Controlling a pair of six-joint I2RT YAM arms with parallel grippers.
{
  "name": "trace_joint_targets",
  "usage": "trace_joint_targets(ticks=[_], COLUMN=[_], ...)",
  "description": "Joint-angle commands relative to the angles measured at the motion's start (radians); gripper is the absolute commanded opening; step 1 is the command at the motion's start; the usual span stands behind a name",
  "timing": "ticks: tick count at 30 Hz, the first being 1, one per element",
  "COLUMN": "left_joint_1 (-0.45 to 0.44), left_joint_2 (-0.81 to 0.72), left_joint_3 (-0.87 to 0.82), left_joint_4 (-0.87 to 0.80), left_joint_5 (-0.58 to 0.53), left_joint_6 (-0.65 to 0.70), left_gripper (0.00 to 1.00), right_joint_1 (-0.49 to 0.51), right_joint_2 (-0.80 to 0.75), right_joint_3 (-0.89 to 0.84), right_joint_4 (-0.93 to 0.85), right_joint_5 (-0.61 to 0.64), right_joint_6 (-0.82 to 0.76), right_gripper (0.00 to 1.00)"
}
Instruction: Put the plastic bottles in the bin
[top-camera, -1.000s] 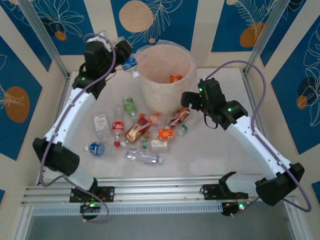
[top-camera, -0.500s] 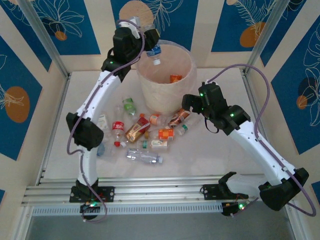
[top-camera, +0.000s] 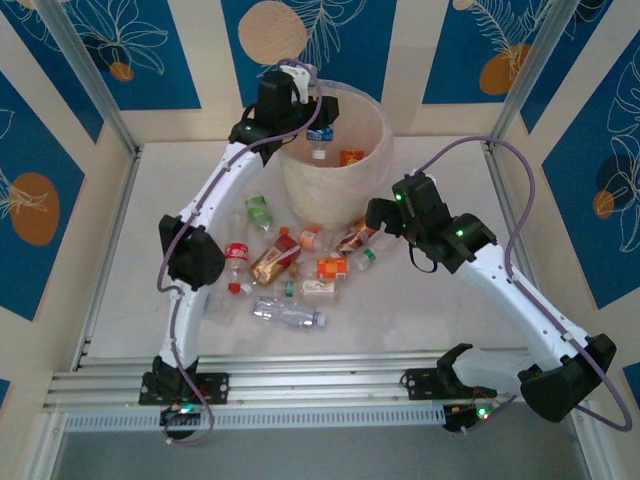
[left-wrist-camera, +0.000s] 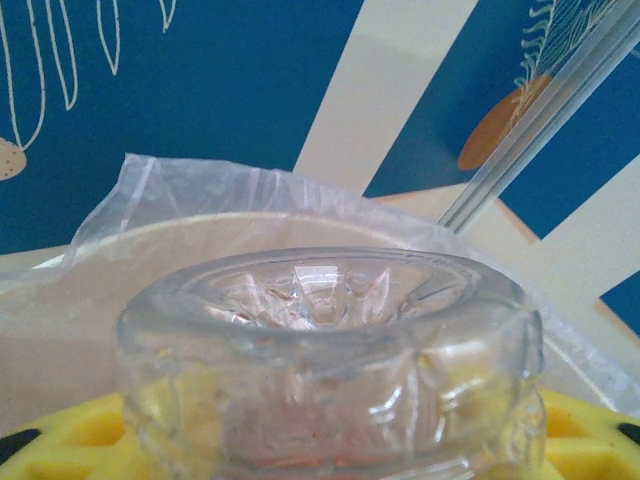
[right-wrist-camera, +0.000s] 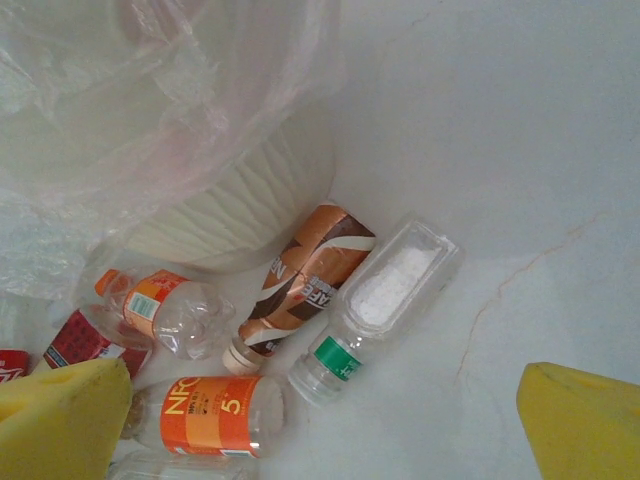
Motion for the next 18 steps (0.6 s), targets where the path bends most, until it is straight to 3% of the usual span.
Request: trace_joint_targets(ticks=[1,7,11,18], left_joint_1=[-0.014,-0.03,-0.044,-0.053], left_joint_2=[0.025,0.062,0.091,0.107], left_joint_3=[0.045,0.078,0.097,0.102], left_joint_4=[-0.057,-0.123,-0.154,-0.155], left_joint_5=[0.022,0.016,-0.01,-0.006], left_joint_6=[0.099,0.204,0.262,0.268], left_gripper=[0.45,0.49,0.5,0.62], right_joint_1=[0.006,-0.021,-0.067,-0.166], right_joint_2=[-0.03,-0.028,-0.025,-0.026], right_joint_3=[-0.007,-0.017,-0.047,-0.142], right_joint_4=[-0.03,-0.066,-0.078,-0.051], right_joint_5=[0.054,0.089,0.047,-0.059], right_joint_6=[0.038,0.085,0.127,0.17], right_gripper=[0.99,0.99,0.99,0.99])
